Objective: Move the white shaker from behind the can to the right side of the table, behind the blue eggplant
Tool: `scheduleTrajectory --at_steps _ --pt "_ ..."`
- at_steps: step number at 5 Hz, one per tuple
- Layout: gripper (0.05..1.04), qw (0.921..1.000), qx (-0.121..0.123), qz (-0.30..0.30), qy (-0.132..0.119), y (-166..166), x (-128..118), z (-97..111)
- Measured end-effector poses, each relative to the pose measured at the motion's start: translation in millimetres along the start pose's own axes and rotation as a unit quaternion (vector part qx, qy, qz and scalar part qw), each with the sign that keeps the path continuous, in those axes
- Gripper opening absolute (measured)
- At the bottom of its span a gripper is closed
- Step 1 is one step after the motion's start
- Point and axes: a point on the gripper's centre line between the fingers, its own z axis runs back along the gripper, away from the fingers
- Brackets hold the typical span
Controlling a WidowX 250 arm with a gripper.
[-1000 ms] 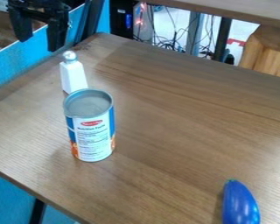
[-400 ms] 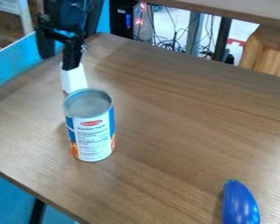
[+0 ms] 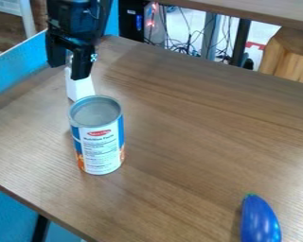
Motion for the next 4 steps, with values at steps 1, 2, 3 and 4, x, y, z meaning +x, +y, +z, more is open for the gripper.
scheduleTrajectory --at_steps 1,2,3,4 --pt "1.006 0.9996 0.018 0.01 0.021 8.9 2.7 -7.4" --pt "0.991 0.9991 0.021 0.013 0.034 15.1 9.7 -14.0" --pt "0.915 0.9992 0.001 0.0 0.041 13.1 12.3 -15.5" --pt "0.648 0.9983 -0.052 -0.018 0.021 8.1 12.4 -16.7"
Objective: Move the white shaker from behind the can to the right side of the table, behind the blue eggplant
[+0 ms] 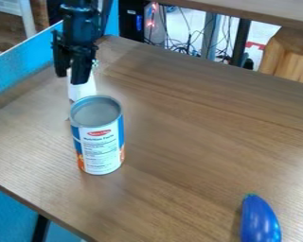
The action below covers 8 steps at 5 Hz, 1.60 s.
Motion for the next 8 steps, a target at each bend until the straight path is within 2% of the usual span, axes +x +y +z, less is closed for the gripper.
scheduleTrajectory --at_steps 1,2,3,4,5,6,7,8 --pt "0.623 0.9985 -0.047 -0.012 -0.025 -5 -9 14" --pt "0.623 0.9959 -0.05 -0.007 -0.075 -6 -20 46" --pt "0.623 0.9923 -0.031 0.005 -0.12 -15 -32 73" --pt "0.623 0.9867 -0.007 -0.02 -0.161 -52 -29 94" --pt "0.623 0.9782 -0.018 -0.083 -0.189 -104 -17 98" --pt "0.623 0.9719 -0.029 -0.097 -0.213 -154 -24 113" --pt "0.623 0.9665 -0.028 -0.133 -0.218 -206 -22 119" --pt "0.623 0.9641 0.01 -0.182 -0.193 -254 -14 103"
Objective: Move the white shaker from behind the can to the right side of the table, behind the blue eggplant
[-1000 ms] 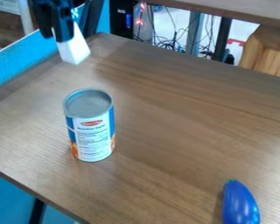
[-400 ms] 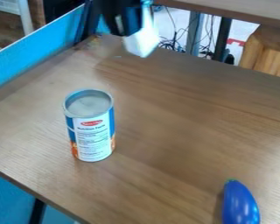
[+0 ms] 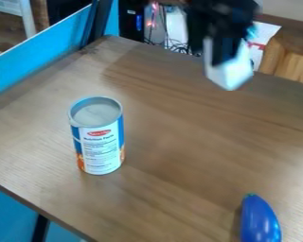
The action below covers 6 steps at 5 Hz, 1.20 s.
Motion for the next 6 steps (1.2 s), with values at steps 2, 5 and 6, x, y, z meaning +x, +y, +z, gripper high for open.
scheduleTrajectory --at_steps 2,5,6 --pt "0.623 0.9987 0.025 -0.011 0.043 -40 22 -83" --pt "0.69 0.9975 0.022 0.016 0.066 -47 36 -122" --pt "0.971 0.9948 0.022 0.047 0.087 -45 28 -126"
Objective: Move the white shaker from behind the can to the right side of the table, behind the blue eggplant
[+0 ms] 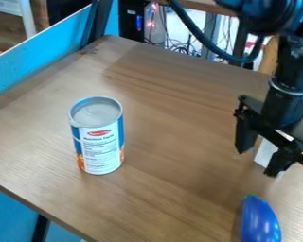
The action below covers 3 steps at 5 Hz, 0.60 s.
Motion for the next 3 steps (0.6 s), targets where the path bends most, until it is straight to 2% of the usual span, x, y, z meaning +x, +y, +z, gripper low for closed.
scheduleTrajectory --at_steps 1,2,3 --pt "1.007 0.999 -0.008 0.043 -0.005 17 -1 10" --pt "1.003 0.9966 -0.022 0.073 -0.03 32 -3 37" --pt "1.001 0.9947 0.017 0.091 -0.044 49 -19 65"
